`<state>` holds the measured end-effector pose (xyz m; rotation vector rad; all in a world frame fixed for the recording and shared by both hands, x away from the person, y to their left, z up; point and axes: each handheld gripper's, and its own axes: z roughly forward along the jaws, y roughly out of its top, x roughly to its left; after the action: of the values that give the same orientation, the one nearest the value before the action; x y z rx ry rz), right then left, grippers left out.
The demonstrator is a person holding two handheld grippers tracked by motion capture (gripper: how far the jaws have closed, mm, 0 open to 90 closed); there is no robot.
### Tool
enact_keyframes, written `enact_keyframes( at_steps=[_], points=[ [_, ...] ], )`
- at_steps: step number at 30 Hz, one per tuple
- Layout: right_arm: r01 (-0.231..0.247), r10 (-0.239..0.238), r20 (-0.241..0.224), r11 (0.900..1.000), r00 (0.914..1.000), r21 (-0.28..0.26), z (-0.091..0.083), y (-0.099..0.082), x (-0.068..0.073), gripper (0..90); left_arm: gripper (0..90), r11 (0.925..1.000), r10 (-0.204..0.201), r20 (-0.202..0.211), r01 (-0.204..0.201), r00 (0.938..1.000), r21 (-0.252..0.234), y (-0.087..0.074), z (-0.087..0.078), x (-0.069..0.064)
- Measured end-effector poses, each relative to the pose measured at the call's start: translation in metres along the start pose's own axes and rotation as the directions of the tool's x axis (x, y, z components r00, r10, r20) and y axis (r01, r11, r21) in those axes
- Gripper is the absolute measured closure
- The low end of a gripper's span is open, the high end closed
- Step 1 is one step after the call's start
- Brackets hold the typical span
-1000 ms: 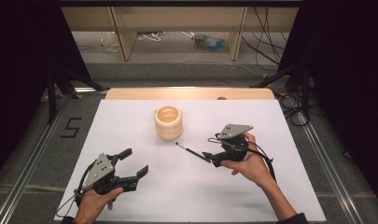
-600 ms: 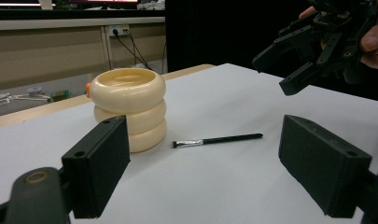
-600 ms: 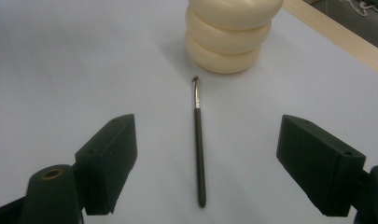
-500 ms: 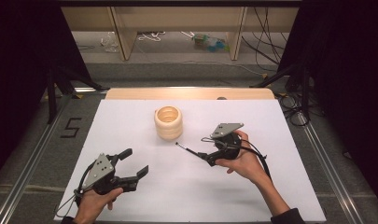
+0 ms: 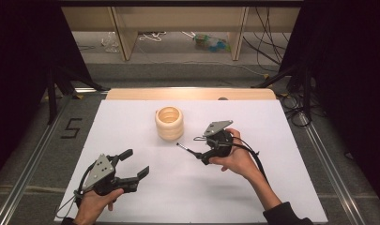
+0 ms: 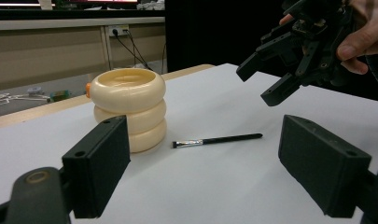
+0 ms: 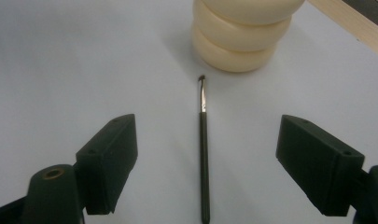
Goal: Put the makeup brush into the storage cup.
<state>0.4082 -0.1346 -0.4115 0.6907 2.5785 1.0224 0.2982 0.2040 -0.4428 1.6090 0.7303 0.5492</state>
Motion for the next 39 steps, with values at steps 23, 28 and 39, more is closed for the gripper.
enact_keyframes(
  at_steps=[23, 28, 39],
  points=[
    [0.051, -0.051, 0.0, 0.9873, 0.9987, 0.15, 0.03, 0.018, -0.011, 23.9, 16.6, 1.0, 0.006, 0.004, -0.006, 1.0, 0.003, 0.0, 0.0, -0.002],
    [0.065, -0.062, -0.023, 0.9825, 0.9978, 0.175, 0.036, 0.023, -0.012, 24.6, 16.6, 0.9998, 0.019, 0.004, -0.019, 0.9998, 0.003, 0.001, 0.0, -0.001],
    [0.091, -0.082, -0.048, 0.968, 0.9955, 0.234, 0.047, 0.031, -0.011, 25.1, 16.5, 0.9999, 0.011, 0.005, -0.011, 0.9999, -0.002, 0.001, 0.0, -0.001]
  ],
)
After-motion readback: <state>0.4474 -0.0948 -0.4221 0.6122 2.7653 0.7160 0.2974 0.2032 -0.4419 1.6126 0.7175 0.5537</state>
